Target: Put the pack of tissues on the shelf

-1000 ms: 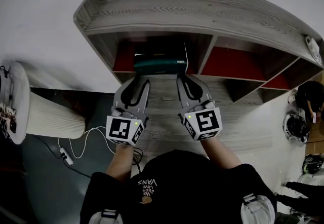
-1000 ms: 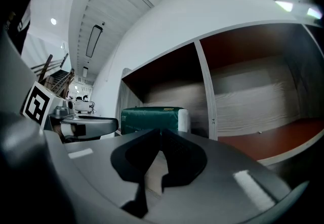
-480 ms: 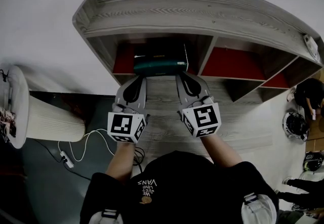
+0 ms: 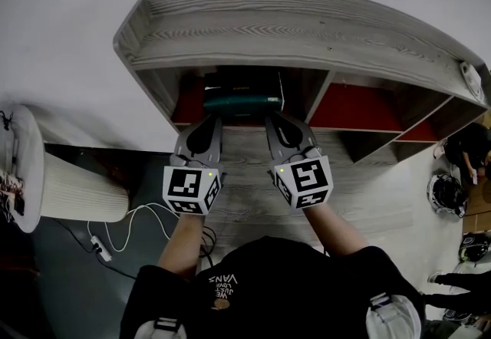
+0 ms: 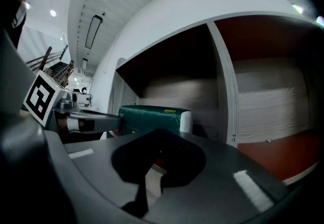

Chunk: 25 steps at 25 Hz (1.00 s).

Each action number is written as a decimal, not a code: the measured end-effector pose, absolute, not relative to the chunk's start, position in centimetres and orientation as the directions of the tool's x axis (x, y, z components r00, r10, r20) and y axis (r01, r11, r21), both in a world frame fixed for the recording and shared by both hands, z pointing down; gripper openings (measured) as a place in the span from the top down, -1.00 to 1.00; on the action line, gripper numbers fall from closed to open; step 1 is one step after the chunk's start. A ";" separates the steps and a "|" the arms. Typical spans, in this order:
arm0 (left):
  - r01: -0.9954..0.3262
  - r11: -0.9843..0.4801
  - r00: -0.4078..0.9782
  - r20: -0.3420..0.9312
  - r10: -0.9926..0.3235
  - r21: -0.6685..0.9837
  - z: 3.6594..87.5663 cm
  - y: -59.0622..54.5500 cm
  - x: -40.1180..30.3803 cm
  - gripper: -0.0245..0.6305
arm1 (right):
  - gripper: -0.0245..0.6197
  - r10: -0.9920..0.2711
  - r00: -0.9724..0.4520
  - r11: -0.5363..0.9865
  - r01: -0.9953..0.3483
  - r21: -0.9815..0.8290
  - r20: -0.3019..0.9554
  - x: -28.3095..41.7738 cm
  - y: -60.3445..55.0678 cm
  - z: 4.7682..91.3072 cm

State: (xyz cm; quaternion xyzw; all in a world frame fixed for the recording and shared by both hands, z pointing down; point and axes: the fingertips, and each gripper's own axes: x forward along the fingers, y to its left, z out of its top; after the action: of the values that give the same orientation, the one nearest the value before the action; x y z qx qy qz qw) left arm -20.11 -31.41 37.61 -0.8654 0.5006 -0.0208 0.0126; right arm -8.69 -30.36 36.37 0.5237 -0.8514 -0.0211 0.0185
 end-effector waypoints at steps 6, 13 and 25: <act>-0.869 -0.494 0.492 0.057 -0.869 -0.031 37.6 -32.8 -20.6 0.75 | 0.91 -0.888 -0.455 0.458 -0.887 0.062 0.058 -9.3 -31.6 36.3; -0.875 -0.484 0.481 0.078 -0.873 -0.019 37.6 -33.7 -21.0 0.75 | 0.91 -0.889 -0.450 0.456 -0.887 0.073 0.078 -10.0 -31.9 36.3; -0.881 -0.473 0.472 0.031 -0.881 -0.005 37.4 -32.8 -21.4 0.75 | 0.91 -0.886 -0.464 0.464 -0.885 0.030 0.013 -10.0 -30.8 35.7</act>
State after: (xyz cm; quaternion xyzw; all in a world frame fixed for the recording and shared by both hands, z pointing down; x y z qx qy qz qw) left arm -21.44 -32.76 37.39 -0.8580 0.5134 -0.0148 -0.0059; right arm -9.96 -30.79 35.68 0.5174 -0.8556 -0.0097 0.0132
